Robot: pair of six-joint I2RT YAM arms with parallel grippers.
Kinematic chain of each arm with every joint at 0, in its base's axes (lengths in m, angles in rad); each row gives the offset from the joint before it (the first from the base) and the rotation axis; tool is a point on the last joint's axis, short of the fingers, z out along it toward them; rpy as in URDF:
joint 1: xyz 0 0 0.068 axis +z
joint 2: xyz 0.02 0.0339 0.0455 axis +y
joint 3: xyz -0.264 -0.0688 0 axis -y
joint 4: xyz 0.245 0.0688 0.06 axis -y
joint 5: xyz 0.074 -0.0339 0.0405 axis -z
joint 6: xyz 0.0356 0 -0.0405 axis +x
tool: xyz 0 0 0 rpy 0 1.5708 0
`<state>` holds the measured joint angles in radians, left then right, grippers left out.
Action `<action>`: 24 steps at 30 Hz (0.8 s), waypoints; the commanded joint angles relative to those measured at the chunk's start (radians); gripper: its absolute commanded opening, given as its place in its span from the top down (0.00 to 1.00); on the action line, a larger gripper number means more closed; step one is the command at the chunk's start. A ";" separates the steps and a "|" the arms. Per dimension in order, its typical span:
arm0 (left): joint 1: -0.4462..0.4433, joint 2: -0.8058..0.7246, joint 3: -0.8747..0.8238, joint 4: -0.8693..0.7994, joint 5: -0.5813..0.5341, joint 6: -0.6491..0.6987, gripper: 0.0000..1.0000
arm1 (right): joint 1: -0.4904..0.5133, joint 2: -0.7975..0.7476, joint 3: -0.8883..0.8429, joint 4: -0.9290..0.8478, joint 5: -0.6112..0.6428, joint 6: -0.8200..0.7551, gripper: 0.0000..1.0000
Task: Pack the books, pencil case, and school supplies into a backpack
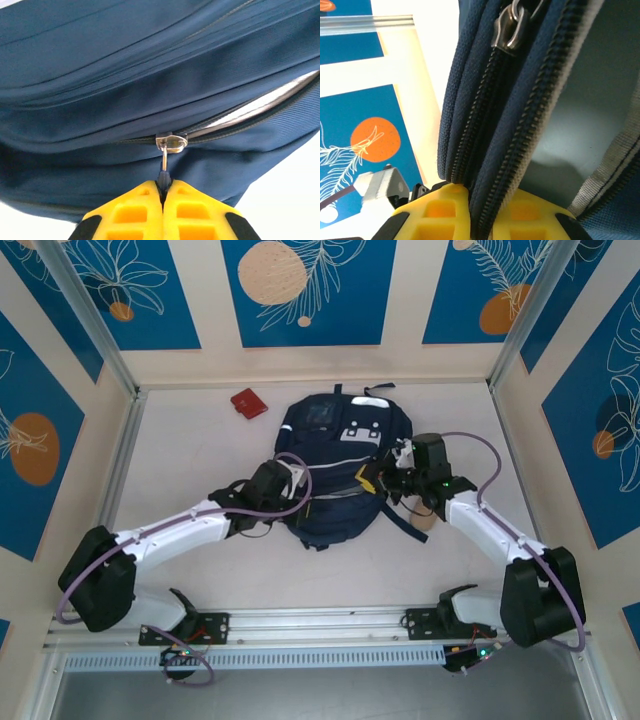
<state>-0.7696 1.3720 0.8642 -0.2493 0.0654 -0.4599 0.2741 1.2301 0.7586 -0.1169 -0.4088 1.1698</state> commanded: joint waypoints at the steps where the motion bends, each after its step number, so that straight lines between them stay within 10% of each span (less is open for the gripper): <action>1: 0.043 -0.036 -0.028 -0.087 -0.115 0.045 1.00 | -0.066 -0.069 -0.016 -0.042 0.011 -0.050 0.99; 11: 0.110 -0.030 -0.037 -0.004 -0.014 0.104 1.00 | -0.163 -0.102 -0.049 -0.078 -0.100 -0.081 0.89; 16: 0.101 -0.049 -0.019 0.048 0.099 0.128 1.00 | -0.046 -0.105 -0.092 -0.013 -0.034 0.011 0.51; 24: 0.096 -0.073 -0.017 0.047 0.128 0.135 1.00 | 0.105 -0.064 -0.088 0.045 0.091 0.107 0.45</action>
<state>-0.6762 1.3373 0.8349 -0.2466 0.1284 -0.3553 0.3447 1.1507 0.6712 -0.1196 -0.3775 1.2224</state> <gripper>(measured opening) 0.039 0.551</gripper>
